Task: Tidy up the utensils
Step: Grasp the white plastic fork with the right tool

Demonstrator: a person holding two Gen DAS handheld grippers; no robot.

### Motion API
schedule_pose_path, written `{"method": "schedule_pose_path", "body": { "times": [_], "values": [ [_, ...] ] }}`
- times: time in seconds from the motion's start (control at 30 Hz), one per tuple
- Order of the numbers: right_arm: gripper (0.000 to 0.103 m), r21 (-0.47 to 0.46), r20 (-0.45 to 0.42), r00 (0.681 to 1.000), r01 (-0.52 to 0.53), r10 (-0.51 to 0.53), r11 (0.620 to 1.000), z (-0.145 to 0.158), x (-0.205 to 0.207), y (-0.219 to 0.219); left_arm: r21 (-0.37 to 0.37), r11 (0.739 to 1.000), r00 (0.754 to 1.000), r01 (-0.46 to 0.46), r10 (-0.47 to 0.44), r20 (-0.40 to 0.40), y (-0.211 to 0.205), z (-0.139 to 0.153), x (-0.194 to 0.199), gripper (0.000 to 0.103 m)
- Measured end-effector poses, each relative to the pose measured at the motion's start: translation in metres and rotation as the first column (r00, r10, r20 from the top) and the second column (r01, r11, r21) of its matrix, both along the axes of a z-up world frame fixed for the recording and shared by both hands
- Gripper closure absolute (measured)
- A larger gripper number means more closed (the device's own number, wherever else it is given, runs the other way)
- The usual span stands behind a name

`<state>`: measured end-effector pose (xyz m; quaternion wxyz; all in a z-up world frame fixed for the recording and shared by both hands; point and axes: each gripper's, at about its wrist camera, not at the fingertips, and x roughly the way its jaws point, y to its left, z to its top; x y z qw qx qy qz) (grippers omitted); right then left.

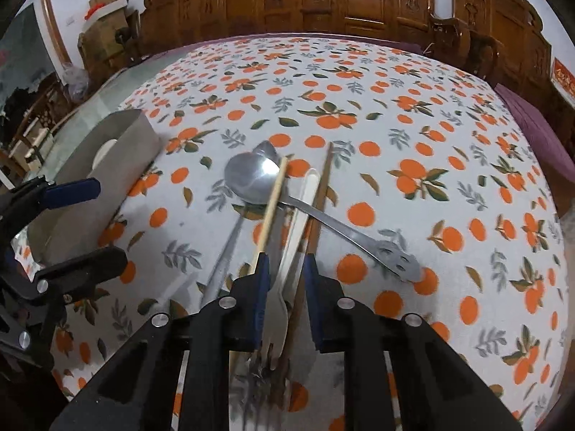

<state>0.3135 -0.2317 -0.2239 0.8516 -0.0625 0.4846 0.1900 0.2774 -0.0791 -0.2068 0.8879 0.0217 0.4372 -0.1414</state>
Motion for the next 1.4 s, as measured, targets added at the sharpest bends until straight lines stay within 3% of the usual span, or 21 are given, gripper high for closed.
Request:
{"method": "schedule_pose_path", "body": {
  "times": [0.07, 0.23, 0.43, 0.6, 0.73, 0.87, 1.23, 1.4],
  "values": [
    [0.081, -0.029, 0.012, 1.000, 0.012, -0.011, 1.000, 0.003, -0.004, -0.003, 0.002, 1.000, 1.000, 0.003, -0.003, 0.000, 0.000, 0.000, 0.000, 0.014],
    [0.081, 0.015, 0.043, 0.999, -0.015, 0.014, 1.000, 0.011, -0.009, -0.002, 0.005, 1.000, 1.000, 0.005, -0.005, 0.000, -0.001, -0.001, -0.002, 0.014],
    [0.081, -0.007, 0.002, 1.000, -0.023, 0.023, 1.000, 0.000, -0.003, 0.004, 0.008, 1.000, 1.000, 0.007, -0.007, 0.000, -0.002, -0.001, -0.002, 0.014],
    [0.081, 0.034, -0.025, 1.000, 0.009, -0.008, 0.999, -0.005, 0.003, -0.003, 0.003, 1.000, 1.000, 0.005, -0.005, -0.001, -0.001, 0.000, -0.002, 0.014],
    [0.094, 0.041, -0.035, 0.999, 0.021, -0.019, 0.999, -0.005, 0.006, -0.004, 0.011, 1.000, 1.000, 0.013, -0.013, 0.002, -0.004, -0.001, -0.004, 0.014],
    [0.095, 0.013, -0.024, 1.000, 0.010, -0.010, 1.000, -0.005, 0.003, -0.002, 0.018, 1.000, 1.000, 0.018, -0.018, 0.002, -0.008, -0.003, -0.005, 0.014],
    [0.096, 0.156, -0.015, 1.000, -0.011, 0.013, 0.988, 0.025, -0.007, -0.013, 0.026, 0.999, 1.000, 0.022, -0.022, 0.005, -0.013, -0.004, -0.008, 0.014],
    [0.096, 0.124, 0.030, 0.999, 0.029, -0.033, 0.992, 0.029, -0.004, -0.014, 0.028, 0.999, 1.000, 0.020, -0.020, 0.002, -0.012, -0.005, -0.007, 0.014]
  ]
}}
